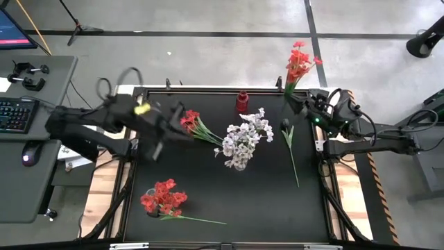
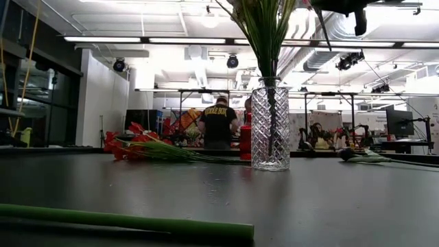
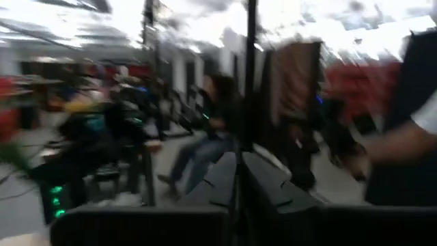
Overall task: Sort flowers into vase by color
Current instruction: Put the right red flowers into the left transparent vase
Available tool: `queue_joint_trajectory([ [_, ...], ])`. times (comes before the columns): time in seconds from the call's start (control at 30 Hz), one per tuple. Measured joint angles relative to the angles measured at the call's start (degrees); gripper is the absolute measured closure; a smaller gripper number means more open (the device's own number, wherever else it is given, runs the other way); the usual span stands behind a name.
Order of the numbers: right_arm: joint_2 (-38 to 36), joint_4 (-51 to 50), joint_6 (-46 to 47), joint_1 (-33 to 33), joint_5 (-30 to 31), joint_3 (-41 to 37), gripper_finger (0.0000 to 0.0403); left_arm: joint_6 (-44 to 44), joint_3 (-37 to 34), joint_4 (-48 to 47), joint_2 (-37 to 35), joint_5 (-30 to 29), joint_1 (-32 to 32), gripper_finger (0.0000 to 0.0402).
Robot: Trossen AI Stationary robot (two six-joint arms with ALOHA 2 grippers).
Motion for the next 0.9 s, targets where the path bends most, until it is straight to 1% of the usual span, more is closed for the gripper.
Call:
queue_joint_trajectory([
  [0.07, 0.0, -0.3, 0.0, 0.0, -1.1, 0.0, 0.0403, 1.5, 5.8, -5.0, 4.9, 0.0, -2.9, 0.0390],
  [0.13, 0.0, -0.3, 0.0, 0.0, -2.5, 0.0, 0.0403, 0.5, 11.4, -13.2, 9.3, 0.3, -5.9, 0.0395],
  [0.2, 0.0, -0.3, 0.0, 0.0, -3.3, 0.0, 0.0403, -3.3, 15.5, -21.7, 12.9, 0.4, -9.3, 0.0400],
  [0.27, 0.0, -0.3, 0.0, 0.0, -4.6, 0.0, 0.0403, -9.3, 18.1, -28.1, 15.3, 0.5, -13.2, 0.0400],
  [0.33, 0.0, -0.3, 0.0, 0.1, -5.6, 0.0, 0.0403, -16.9, 18.9, -30.7, 16.2, 0.5, -17.6, 0.0401],
  [0.4, 0.0, -0.3, 0.0, 0.1, -7.2, 0.0, 0.0403, -25.1, 19.1, -30.9, 16.7, -0.7, -22.1, 0.0401],
  [0.5, 0.0, -0.3, 0.0, 0.1, -9.0, 0.0, 0.0403, -36.7, 19.0, -33.3, 17.5, -5.9, -29.5, 0.0401],
  [0.6, 0.0, -0.3, 0.0, 0.1, -10.1, 0.0, 0.0403, -46.0, 19.0, -35.5, 18.0, -11.8, -37.1, 0.0401],
  [0.67, 0.0, -0.3, 0.2, 0.1, -10.2, 0.0, 0.0403, -49.6, 19.0, -36.3, 18.2, -14.9, -41.9, 0.0401],
  [0.8, 0.0, -0.3, 0.1, 0.1, -10.4, 0.0, 0.0403, -53.2, 19.0, -39.8, 18.7, -20.7, -49.0, 0.0401],
  [0.9, 0.0, -0.3, 0.1, 0.1, -10.4, 0.0, 0.0403, -56.2, 19.0, -46.8, 19.4, -21.9, -53.6, 0.0401],
])
